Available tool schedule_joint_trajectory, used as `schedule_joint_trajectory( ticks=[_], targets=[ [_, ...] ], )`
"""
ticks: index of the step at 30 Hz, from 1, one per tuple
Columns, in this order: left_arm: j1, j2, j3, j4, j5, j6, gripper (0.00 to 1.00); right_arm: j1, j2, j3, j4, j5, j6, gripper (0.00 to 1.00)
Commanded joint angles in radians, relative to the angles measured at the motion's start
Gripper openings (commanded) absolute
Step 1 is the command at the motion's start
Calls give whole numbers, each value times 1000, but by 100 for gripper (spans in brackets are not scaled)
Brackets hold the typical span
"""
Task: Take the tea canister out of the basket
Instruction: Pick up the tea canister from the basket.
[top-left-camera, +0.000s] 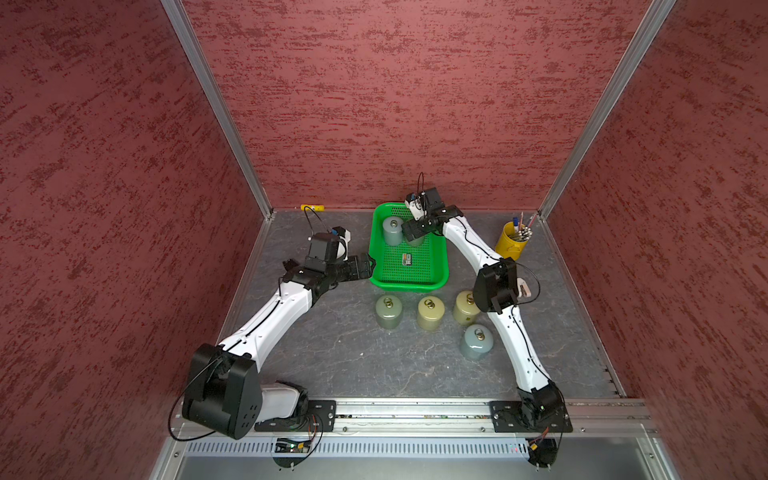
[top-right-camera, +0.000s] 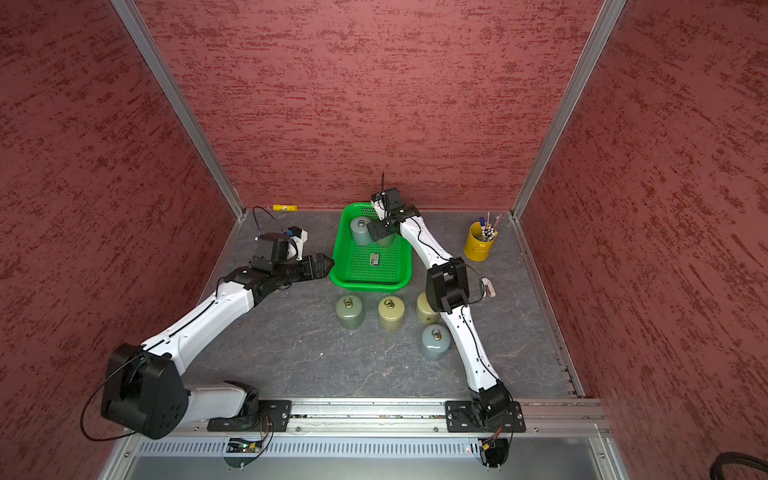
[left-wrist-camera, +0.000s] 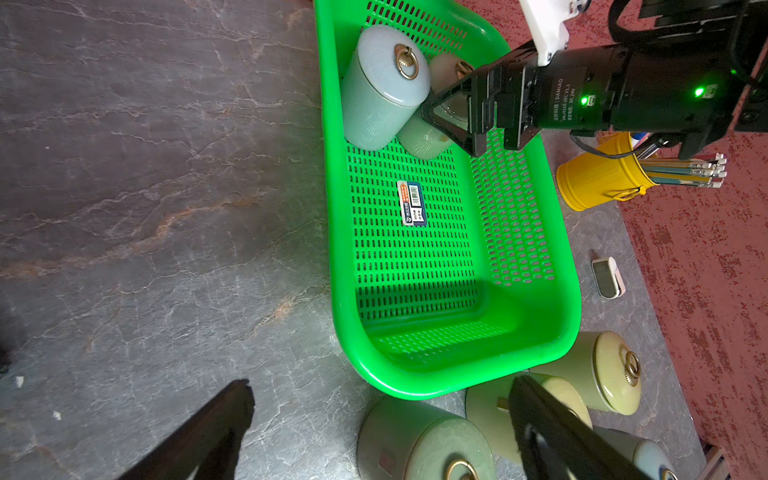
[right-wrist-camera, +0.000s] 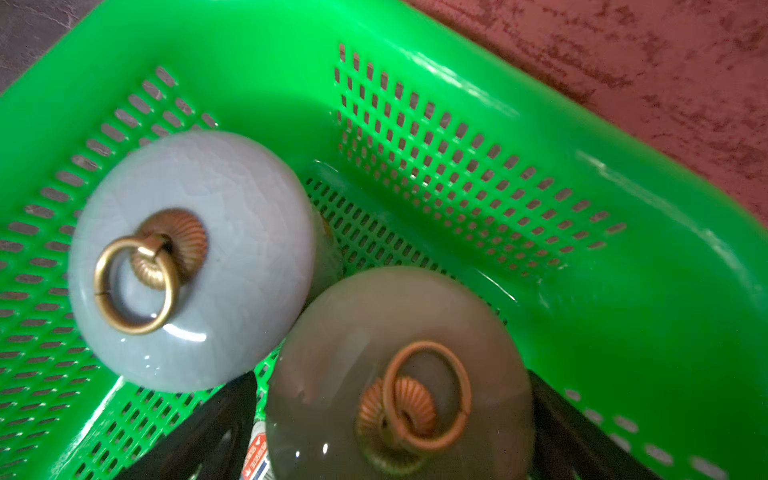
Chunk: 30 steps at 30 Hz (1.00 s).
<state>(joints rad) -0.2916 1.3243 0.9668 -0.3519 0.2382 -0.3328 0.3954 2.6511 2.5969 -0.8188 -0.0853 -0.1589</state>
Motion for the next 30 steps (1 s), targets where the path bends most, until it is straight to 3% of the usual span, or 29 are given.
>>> schedule_joint_trajectory(
  ticks=[1, 14, 23, 28, 30],
  targets=[
    [4, 14, 28, -3, 4, 16, 100, -5, 21, 34, 28, -4, -4, 99],
    [8, 30, 24, -3, 1, 23, 100, -6, 8, 1, 73, 24, -25, 82],
    [8, 13, 8, 0, 7, 17, 100, -6, -228, -357, 274, 6, -6, 63],
    [7, -14, -5, 1, 14, 9, 100, -3, -343, -515, 326, -10, 17, 45],
    [6, -24, -9, -1, 16, 8, 100, -1, -400, -588, 363, -16, 23, 34]
  ],
)
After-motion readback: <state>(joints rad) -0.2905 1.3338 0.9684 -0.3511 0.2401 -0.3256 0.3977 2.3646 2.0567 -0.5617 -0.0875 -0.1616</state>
